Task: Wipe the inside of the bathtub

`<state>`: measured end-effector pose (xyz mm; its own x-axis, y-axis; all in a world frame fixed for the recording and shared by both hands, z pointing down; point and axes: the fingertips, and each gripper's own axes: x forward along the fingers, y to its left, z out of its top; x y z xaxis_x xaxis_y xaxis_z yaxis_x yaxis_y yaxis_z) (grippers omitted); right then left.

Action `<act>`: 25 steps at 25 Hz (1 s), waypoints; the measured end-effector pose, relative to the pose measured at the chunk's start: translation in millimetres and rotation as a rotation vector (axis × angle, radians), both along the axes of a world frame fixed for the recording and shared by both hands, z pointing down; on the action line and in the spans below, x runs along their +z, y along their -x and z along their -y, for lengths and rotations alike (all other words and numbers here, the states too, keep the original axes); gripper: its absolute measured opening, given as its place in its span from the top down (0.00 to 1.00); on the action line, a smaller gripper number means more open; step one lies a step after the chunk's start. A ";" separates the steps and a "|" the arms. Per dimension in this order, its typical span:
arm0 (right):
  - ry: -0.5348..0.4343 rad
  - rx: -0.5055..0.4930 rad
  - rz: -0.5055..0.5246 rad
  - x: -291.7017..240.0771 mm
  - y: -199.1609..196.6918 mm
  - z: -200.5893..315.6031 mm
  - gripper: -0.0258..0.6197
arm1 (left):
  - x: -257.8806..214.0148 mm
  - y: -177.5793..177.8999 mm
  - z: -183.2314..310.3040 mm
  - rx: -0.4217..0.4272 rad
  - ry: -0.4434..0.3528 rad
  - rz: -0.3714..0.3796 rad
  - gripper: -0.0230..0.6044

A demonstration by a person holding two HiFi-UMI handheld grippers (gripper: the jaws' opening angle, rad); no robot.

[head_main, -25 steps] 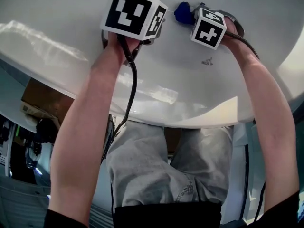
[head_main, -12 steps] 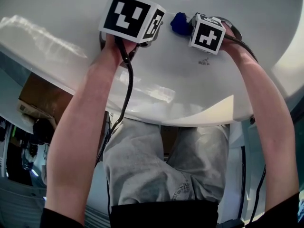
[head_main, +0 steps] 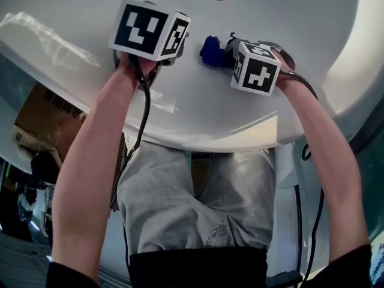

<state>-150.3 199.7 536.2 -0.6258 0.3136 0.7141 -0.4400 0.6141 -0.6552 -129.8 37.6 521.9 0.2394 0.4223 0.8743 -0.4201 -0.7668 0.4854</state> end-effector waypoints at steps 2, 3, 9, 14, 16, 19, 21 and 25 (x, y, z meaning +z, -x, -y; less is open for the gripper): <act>-0.014 -0.014 0.012 -12.9 3.6 -4.0 0.82 | -6.9 0.5 -0.1 0.005 -0.008 -0.006 0.96; -0.014 -0.014 0.020 -19.6 5.8 -5.9 0.82 | -10.4 1.0 -0.4 0.004 -0.010 -0.008 0.96; 0.007 0.009 0.062 -55.9 17.4 -15.6 0.82 | -33.0 7.5 -3.4 0.001 -0.021 -0.010 0.96; 0.032 0.047 0.101 -90.2 26.2 -25.6 0.82 | -54.4 6.8 -13.5 0.009 -0.026 -0.015 0.96; 0.039 0.055 0.108 -103.6 29.8 -26.8 0.82 | -64.8 5.4 -15.0 0.004 -0.027 -0.021 0.96; 0.058 0.066 0.115 -124.9 37.8 -27.6 0.82 | -84.1 4.6 -17.1 -0.004 -0.021 -0.027 0.96; 0.070 0.074 0.116 -138.4 41.6 -30.0 0.82 | -97.2 2.6 -20.6 -0.005 -0.020 -0.033 0.96; 0.091 0.072 0.121 -165.5 47.9 -32.7 0.82 | -123.8 -1.0 -22.1 -0.024 -0.028 -0.043 0.96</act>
<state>-198.3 232.4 370.7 -0.7287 0.3247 0.6030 -0.3951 0.5198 -0.7574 -128.8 59.7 398.1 0.2863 0.3912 0.8746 -0.4176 -0.7706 0.4814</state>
